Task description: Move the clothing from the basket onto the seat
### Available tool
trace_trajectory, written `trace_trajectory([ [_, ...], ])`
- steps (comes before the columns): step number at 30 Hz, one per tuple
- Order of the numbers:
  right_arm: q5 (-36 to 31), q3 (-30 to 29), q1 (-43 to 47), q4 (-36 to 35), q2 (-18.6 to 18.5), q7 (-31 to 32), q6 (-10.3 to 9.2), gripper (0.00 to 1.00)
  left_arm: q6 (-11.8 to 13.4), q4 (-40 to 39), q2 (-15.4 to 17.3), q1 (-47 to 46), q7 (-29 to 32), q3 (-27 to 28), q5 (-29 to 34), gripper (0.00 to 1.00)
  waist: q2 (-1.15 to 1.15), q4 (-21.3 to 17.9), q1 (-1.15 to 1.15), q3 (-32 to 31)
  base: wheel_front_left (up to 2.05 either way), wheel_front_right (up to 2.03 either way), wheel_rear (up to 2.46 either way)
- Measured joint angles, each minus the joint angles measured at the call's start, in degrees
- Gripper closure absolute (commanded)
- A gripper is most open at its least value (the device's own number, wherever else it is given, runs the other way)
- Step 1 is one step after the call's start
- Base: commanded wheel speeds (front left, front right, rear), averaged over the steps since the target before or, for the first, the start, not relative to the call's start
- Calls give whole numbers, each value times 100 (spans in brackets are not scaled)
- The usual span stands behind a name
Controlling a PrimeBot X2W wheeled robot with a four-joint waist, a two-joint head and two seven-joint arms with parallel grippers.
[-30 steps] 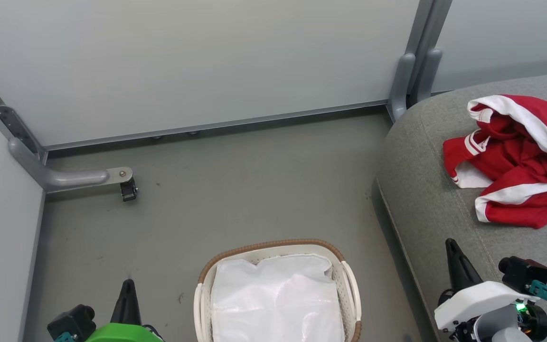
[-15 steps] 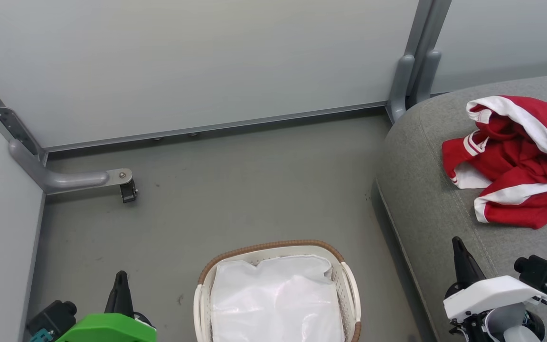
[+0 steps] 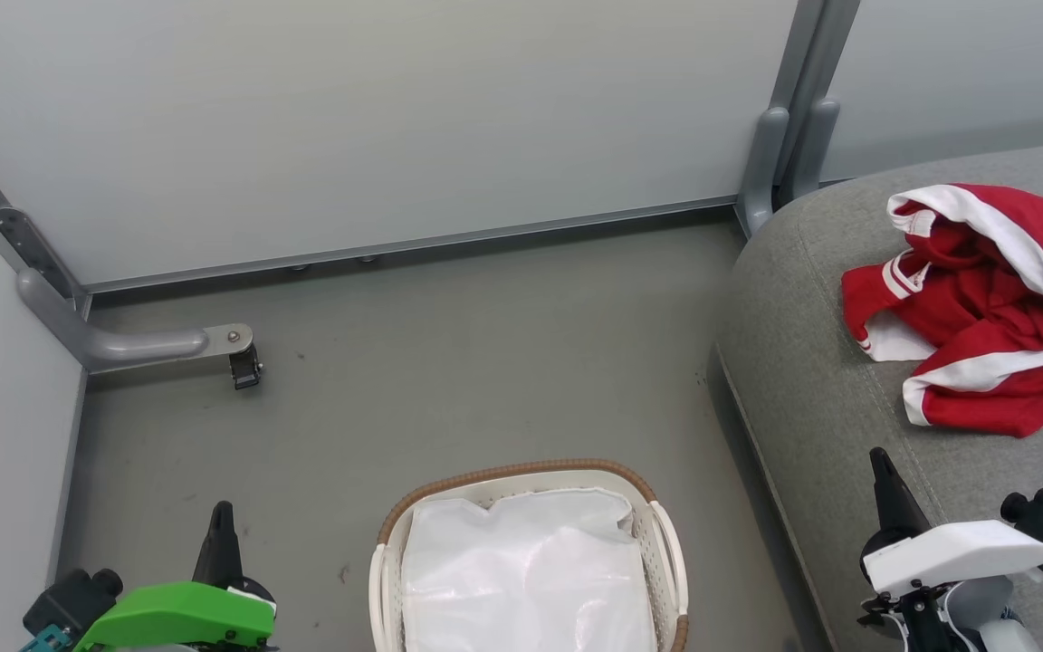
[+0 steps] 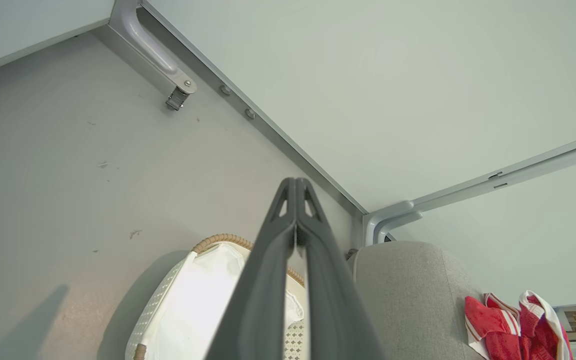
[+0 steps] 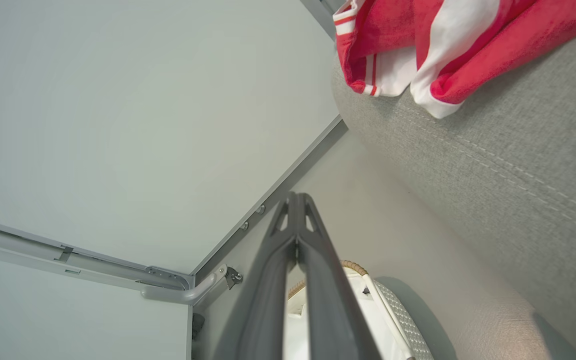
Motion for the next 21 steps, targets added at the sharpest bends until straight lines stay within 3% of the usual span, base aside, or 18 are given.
trace_trajectory([
  [21, 1354, -130, -70, -130, -2, 350, -1, 100, -103, -187, 2, -138, 352, 200, -1265, 100, 0, -9, 0, -38, 0, 0, 0],
])
